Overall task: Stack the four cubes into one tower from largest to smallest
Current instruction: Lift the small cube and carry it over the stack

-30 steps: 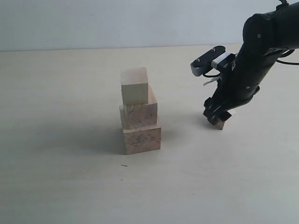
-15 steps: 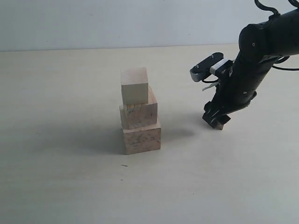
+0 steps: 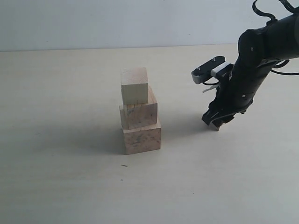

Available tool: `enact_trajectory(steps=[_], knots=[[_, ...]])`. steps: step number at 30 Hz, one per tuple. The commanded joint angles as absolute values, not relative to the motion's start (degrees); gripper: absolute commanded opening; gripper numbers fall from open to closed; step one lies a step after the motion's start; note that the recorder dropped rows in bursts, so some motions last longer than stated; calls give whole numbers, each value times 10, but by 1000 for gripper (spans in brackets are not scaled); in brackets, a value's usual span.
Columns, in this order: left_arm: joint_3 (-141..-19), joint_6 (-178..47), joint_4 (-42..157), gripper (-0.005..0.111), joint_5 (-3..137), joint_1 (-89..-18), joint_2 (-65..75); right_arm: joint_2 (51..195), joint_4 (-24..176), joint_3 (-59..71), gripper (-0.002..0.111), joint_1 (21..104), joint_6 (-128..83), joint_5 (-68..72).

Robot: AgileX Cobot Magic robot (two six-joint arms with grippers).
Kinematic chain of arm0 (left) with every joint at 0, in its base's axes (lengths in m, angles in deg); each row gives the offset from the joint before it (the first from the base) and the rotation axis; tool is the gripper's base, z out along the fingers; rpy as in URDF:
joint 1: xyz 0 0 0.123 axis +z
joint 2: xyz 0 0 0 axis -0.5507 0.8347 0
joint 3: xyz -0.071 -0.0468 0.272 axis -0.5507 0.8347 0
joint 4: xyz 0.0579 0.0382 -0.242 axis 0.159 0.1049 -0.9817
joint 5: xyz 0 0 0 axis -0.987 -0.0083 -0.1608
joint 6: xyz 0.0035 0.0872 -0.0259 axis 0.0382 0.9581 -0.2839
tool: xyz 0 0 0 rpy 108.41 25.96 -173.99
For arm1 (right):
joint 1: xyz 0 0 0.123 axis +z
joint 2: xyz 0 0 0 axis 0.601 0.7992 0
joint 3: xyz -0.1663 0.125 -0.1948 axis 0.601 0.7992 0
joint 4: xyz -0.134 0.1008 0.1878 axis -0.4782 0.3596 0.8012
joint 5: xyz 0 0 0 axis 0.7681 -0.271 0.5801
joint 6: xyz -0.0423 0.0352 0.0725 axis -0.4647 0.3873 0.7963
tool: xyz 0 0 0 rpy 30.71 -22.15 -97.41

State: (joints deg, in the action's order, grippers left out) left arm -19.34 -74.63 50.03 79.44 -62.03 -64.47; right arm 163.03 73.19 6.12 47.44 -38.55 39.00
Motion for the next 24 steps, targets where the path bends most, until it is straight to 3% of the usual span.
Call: enact_trajectory(steps=[1,5,13,16,24], knots=[[-192,-745,499,0,793,-619,-648,1613,729,57,14,472,-340,412],[-192,-745,499,0,793,-619,-648,1546,736,57,2,483,-307,455],[-192,-745,499,0,793,-619,-648,1298,788,27,2,604,-252,624],[-192,-745,499,0,793,-619,-648,1306,788,-48,2,661,-226,666],[-192,-745,499,0,793,-619,-648,1422,758,-223,2,710,-205,717]])
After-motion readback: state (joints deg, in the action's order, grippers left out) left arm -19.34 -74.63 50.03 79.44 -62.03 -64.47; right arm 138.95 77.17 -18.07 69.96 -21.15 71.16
